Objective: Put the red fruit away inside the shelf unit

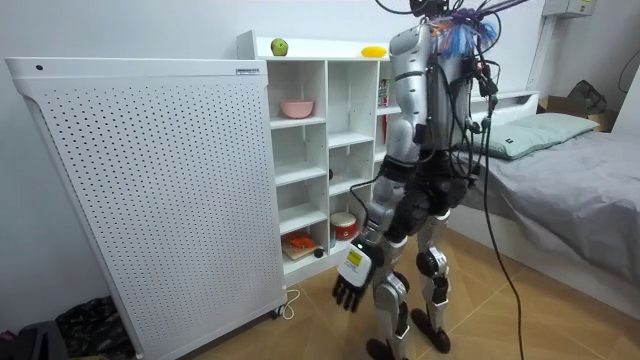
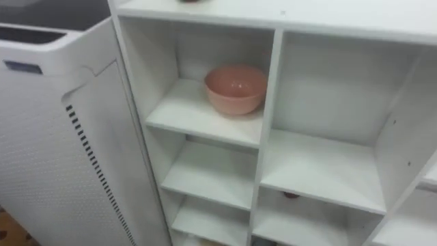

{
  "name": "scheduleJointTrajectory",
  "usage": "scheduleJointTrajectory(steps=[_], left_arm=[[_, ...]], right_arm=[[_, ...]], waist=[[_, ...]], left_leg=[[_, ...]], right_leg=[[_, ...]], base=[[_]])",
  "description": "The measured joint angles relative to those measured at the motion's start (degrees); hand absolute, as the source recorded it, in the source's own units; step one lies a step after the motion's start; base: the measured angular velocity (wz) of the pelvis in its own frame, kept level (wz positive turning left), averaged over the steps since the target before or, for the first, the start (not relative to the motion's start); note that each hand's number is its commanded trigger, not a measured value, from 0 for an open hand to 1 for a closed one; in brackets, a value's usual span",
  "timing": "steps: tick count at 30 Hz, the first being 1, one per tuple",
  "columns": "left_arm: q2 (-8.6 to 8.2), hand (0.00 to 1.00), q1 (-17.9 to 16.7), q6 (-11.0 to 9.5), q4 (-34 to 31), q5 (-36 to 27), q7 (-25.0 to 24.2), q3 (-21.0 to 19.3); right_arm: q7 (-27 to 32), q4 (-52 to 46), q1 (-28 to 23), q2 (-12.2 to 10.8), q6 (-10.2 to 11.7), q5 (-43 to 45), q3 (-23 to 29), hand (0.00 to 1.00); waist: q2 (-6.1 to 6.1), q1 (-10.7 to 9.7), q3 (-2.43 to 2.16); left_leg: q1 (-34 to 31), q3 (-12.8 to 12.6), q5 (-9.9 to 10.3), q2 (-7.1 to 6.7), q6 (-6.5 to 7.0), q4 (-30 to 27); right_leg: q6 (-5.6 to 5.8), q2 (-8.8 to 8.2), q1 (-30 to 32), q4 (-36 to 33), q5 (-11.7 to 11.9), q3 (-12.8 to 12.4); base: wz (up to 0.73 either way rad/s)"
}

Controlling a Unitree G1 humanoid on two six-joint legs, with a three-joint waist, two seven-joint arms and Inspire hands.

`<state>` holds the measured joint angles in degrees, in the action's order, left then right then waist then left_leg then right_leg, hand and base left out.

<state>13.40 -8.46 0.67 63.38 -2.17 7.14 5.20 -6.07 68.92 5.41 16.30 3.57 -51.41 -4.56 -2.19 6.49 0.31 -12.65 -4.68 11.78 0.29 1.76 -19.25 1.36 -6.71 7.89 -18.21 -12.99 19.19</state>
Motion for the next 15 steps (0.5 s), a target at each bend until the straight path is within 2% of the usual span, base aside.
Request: scheduleJointTrajectory(steps=[2, 4, 6, 8, 10, 11, 13, 15], left_arm=[[-0.7, 0.0, 0.2, -0.5, -1.1, 0.0, 1.1, -0.7], [-0.95, 0.0, -0.2, -2.5, -1.7, -0.8, 1.6, -0.8], [-1.44, 0.0, -0.2, -3.1, -1.8, -1.6, 1.8, -1.7], [-2.36, 0.0, -0.2, -3.3, -1.8, -2.3, 2.2, -3.8], [-2.9, 0.0, -0.7, -3.3, -1.5, -2.7, 2.3, -5.2], [-2.97, 0.0, -1.2, -3.3, -1.5, -2.7, 2.3, -5.2], [-3.85, 0.0, -2.5, -3.3, -1.5, -2.7, 2.1, -6.8], [-4.3, 0.0, -2.8, -3.3, -1.4, -2.7, 1.6, -7.5]], right_arm=[[-0.1, 0.0, -2.7, -0.8, -0.1, 3.6, -1.1, 0.0], [-0.5, -0.1, -6.1, -2.3, -0.5, 5.4, -1.0, 0.0], [-0.5, -0.1, -8.3, -3.1, -0.7, 5.5, -0.8, 0.0], [-0.3, -0.1, -9.8, -3.6, -1.1, 6.3, -0.1, 0.0], [-0.3, 0.2, -11.7, -4.7, -1.1, 7.0, 1.4, 0.0], [-0.3, 0.4, -12.3, -5.0, -1.2, 7.3, 1.7, 0.0], [-0.4, 0.4, -14.1, -6.0, -1.2, 10.6, 2.5, 0.0], [-0.6, 1.0, -15.0, -6.9, -1.2, 12.4, 3.4, 0.0]], waist=[[-0.01, -0.8, 0.04], [-0.02, -1.6, 0.22], [0.24, -1.9, 0.31], [0.28, -2.6, 0.27], [0.22, -4.2, 0.17], [0.19, -4.5, 0.11], [0.34, -4.9, -0.28], [0.37, -5.3, -0.25]], left_leg=[[2.5, 0.0, 0.0, -0.15, 0.0, 1.5], [6.7, -1.3, 0.0, -0.14, -0.06, 3.9], [9.1, -1.6, 0.2, 0.03, -0.3, 5.0], [10.5, -1.9, 0.2, -0.03, -0.3, 6.7], [12.5, -2.0, 0.1, -0.05, -0.4, 7.9], [13.1, -2.2, 0.1, -0.03, -0.48, 7.8], [15.0, -3.4, 0.2, -0.01, -0.73, 8.3], [16.1, -3.8, 0.2, 0.0, -0.76, 8.7]], right_leg=[[0.24, 0.17, -2.3, 1.4, 0.1, -0.3], [0.53, 0.46, -5.7, 3.1, 0.3, -0.8], [0.72, 0.97, -7.8, 4.5, 0.7, -1.7], [0.77, 1.06, -8.6, 4.8, 0.8, -2.3], [0.79, 1.29, -10.2, 5.7, 0.8, -2.4], [0.8, 1.34, -10.7, 5.7, 0.8, -2.6], [0.8, 1.8, -12.0, 5.9, 0.8, -4.5], [0.8, 1.93, -12.8, 6.7, 0.8, -5.0]], base=[[-0.11], [-0.21], [-0.26], [-0.17], [-0.06], [-0.14], [-0.27], [-0.16]])
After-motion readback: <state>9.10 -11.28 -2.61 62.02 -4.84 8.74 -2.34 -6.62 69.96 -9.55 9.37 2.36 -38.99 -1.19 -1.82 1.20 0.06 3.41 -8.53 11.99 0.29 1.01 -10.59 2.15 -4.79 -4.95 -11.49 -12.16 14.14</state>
